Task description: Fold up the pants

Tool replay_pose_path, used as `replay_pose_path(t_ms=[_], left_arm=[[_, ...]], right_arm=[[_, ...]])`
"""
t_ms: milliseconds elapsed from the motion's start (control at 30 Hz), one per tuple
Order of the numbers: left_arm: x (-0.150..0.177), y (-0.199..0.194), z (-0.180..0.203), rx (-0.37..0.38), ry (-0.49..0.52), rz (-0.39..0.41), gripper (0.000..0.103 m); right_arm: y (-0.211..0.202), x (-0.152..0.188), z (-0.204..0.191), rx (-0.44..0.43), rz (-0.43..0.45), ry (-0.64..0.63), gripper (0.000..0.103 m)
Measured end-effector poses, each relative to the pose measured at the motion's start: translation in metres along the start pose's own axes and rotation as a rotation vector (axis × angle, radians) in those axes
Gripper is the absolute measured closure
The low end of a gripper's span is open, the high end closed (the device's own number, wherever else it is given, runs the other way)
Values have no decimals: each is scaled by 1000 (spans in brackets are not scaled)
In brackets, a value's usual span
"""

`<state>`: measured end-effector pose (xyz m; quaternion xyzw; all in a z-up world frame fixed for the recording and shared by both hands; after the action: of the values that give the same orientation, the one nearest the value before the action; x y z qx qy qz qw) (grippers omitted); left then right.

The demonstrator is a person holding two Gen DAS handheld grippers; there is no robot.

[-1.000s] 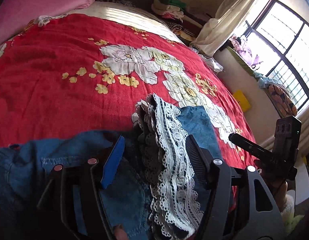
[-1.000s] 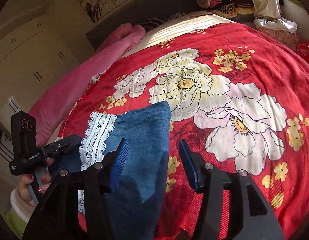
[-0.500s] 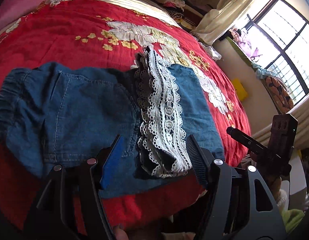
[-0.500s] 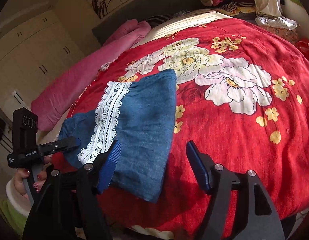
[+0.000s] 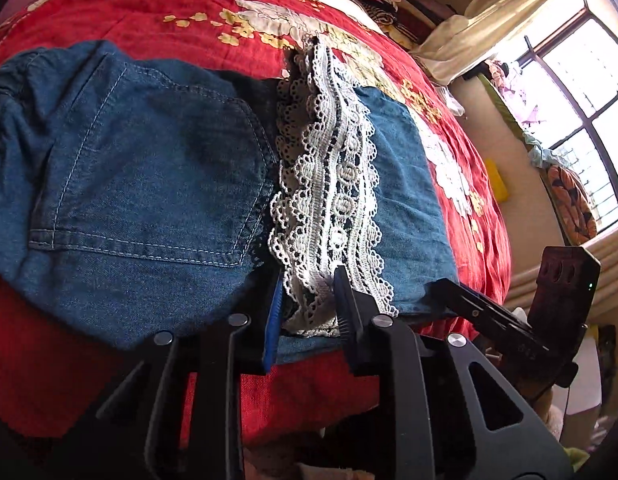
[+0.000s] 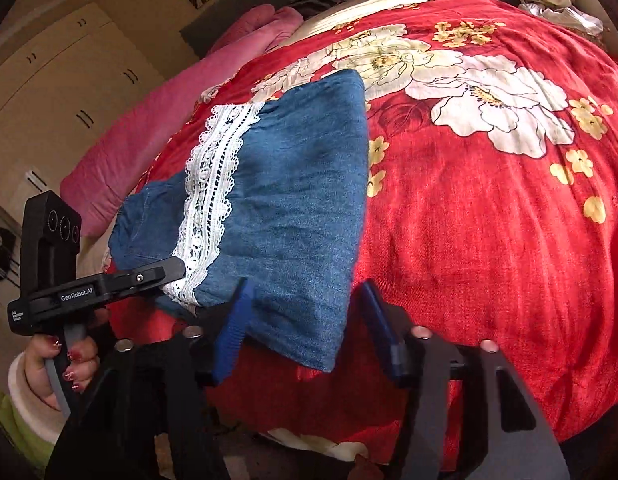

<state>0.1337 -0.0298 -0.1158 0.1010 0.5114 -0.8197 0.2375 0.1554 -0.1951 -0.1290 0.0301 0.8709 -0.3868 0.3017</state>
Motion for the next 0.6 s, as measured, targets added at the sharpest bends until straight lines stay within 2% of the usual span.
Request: replay_pose_path(t_ms=[100,200,333,400,467,500,600], left_arm=[[1,-14,3,22,-9,13,93],[9,-23,8,12,22,15,93],[22,-12,3,-22,31,-6,93],[22,-7,-1,-43,35,-3,89],[21,-6,-3,-61,47,5,86],[21,-6,-2,-68,55,8,86],[21,-8,-1,-80,74,22,84]], right_arm=[[-7,-2,-2,12,7,-29,75],[-12,-2,-3,30,9,-61,76],[-5,9,7,47,-24,-49,75],[-5,10,7,41,-21,-47,75],[-10,7,6,47,-22,-55,72],[-14,5,7,55,-13,-56,68],[-30,-5,2,75,48,-82,62]])
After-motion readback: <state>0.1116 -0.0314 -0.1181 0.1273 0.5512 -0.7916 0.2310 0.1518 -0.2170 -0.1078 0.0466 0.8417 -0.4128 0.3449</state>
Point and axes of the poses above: each gripper's, at about its wrist camera, not at the fingertips, and y roughly the way its jaws point, z to its right, x to its underside, the point moved 9 cm from there along y, roughly the way its jaws point, and after that the axes turned 4 degrees about -x, right-handed, at the moved point
